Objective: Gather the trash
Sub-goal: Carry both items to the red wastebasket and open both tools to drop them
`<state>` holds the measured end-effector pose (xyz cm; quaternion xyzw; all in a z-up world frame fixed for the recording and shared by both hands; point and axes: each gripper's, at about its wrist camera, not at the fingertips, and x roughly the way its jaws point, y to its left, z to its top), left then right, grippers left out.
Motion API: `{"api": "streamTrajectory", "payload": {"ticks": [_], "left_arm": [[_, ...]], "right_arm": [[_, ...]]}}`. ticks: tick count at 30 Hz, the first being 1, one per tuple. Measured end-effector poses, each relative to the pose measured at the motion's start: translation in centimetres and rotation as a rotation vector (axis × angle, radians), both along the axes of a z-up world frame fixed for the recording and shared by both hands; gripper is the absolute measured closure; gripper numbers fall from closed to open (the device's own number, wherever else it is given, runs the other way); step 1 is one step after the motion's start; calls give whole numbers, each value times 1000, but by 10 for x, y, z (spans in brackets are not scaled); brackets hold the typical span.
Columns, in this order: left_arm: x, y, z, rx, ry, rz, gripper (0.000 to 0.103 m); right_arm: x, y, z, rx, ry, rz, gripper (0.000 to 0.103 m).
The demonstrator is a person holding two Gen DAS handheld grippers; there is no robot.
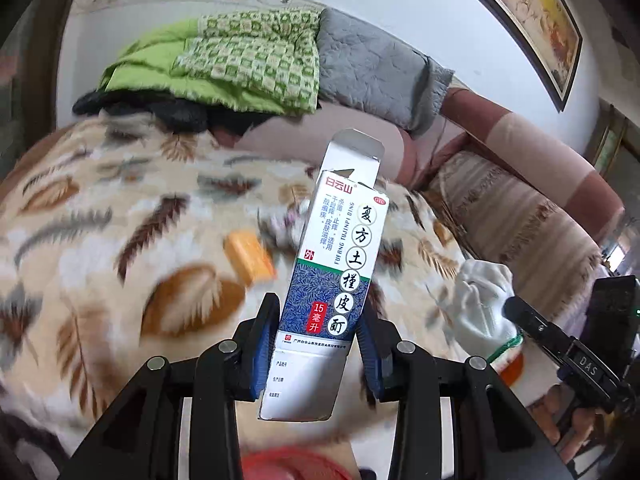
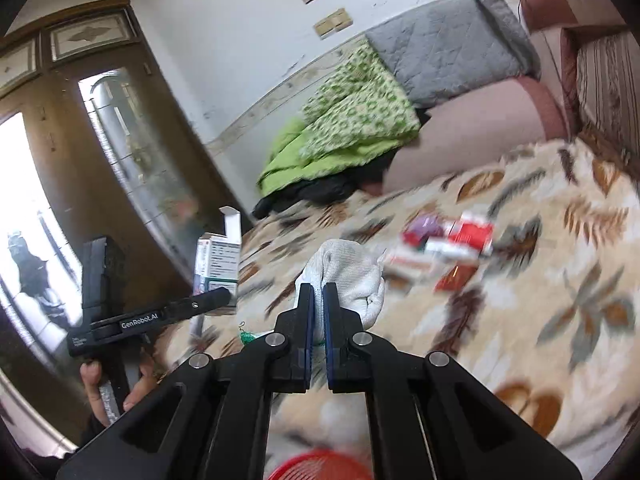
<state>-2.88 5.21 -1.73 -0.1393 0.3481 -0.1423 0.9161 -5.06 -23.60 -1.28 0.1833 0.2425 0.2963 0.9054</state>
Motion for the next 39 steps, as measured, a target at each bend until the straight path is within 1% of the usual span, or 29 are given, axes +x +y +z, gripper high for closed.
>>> {"api": "streamTrajectory", "payload": {"ticks": [2, 5, 7, 9, 11, 13, 15, 17, 20, 25, 32, 33, 34, 35, 36, 37, 38, 39], "left_arm": [[-31, 3, -17, -9, 29, 8, 63], [-64, 6, -40, -17, 75, 17, 63], [-81, 6, -58, -17, 121, 18, 63], [-95, 3, -75, 1, 168, 24, 63], [-106, -2, -88, -7, 210, 16, 63], [-111, -7, -100, -14, 254, 16, 63], [-113, -14, -112, 0, 298, 14, 64], [-110, -22, -121, 48, 336, 9, 63], [-108, -22, -130, 71, 381, 30, 63], [-112, -19, -142, 41, 439, 28, 63], [-115, -29, -155, 68, 497, 8, 62], [-115, -29, -155, 65, 502, 7, 62], [-115, -28, -156, 61, 503, 7, 59], [-114, -29, -157, 62, 508, 7, 54], [-113, -30, -158, 64, 514, 7, 51], [-113, -30, -159, 66, 518, 7, 44], [-113, -30, -159, 70, 516, 6, 42], [-113, -30, -158, 73, 512, 6, 41]], "right_arm": [[-26, 4, -14, 22, 31, 37, 99], [-55, 11, -30, 13, 62, 66, 99], [-69, 18, -41, -12, 86, 80, 99], [-79, 27, -51, -53, 110, 91, 99], [-84, 36, -65, -102, 143, 94, 99], [-83, 45, -83, -140, 193, 107, 99], [-79, 54, -101, -192, 235, 118, 99], [-72, 63, -119, -236, 292, 139, 99], [-70, 68, -136, -264, 350, 160, 99], [-76, 72, -140, -292, 353, 193, 99], [-71, 79, -147, -322, 387, 203, 98], [-69, 79, -148, -322, 391, 204, 95], [-69, 79, -149, -320, 396, 206, 95], [-69, 79, -150, -320, 400, 207, 92], [-68, 79, -151, -320, 405, 208, 82], [-69, 78, -151, -320, 405, 203, 75], [-69, 77, -149, -320, 399, 196, 60], [-69, 76, -148, -319, 391, 186, 56]]}}
